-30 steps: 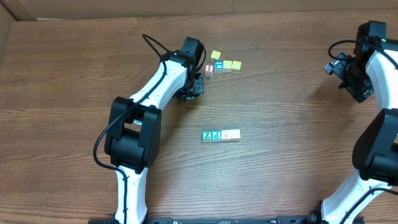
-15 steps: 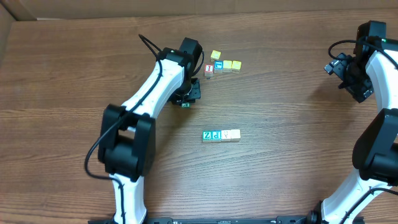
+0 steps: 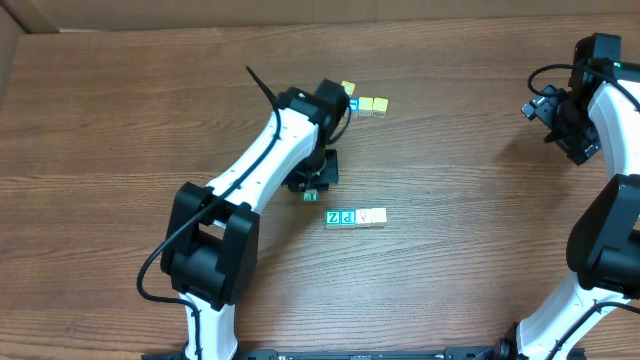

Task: Flip 5 blocks
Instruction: 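Lift and rotate the S block, carry it toward the row, then set the S block down left of the Z block and release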

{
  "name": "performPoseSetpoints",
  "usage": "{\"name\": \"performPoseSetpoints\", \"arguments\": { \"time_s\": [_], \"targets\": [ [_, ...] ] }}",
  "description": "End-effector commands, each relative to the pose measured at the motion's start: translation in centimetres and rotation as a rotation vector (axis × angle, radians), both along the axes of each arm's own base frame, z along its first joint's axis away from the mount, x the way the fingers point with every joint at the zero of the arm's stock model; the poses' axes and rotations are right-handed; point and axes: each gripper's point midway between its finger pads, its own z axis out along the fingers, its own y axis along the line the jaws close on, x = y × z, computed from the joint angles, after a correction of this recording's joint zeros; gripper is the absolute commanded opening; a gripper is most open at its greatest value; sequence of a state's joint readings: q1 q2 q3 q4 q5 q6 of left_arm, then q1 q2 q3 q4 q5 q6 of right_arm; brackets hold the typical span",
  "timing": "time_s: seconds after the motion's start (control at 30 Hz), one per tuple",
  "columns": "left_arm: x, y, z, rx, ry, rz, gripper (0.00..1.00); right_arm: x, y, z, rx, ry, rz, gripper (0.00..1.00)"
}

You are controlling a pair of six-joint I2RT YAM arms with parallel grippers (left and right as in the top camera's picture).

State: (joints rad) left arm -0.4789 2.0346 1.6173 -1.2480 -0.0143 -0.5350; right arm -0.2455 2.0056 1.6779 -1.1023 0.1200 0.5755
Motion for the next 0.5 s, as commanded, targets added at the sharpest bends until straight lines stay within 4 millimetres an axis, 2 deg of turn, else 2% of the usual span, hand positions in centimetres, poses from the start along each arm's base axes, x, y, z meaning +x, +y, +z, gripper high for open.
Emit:
{"name": "performPoseSetpoints", "arguments": {
  "time_s": [0.0,0.27,0.47],
  "targets": [
    [-1.3,0.0,-0.7,0.008,0.026,0.047,0.23,0.4,-0.3,1.7,-0.021,-0.04,0.002,1.0],
    [-2.6,-0.1,-3.1,-0.017,0.058,0.057,0.23,0.4,-0.3,1.7,-0.021,-0.04,0.002,1.0],
    [-2.8,-0.5,-3.7,-0.041,0.066,0.06,0.27,0.4,-0.3,1.7,-0.021,-0.04,0.002,1.0]
  ]
}}
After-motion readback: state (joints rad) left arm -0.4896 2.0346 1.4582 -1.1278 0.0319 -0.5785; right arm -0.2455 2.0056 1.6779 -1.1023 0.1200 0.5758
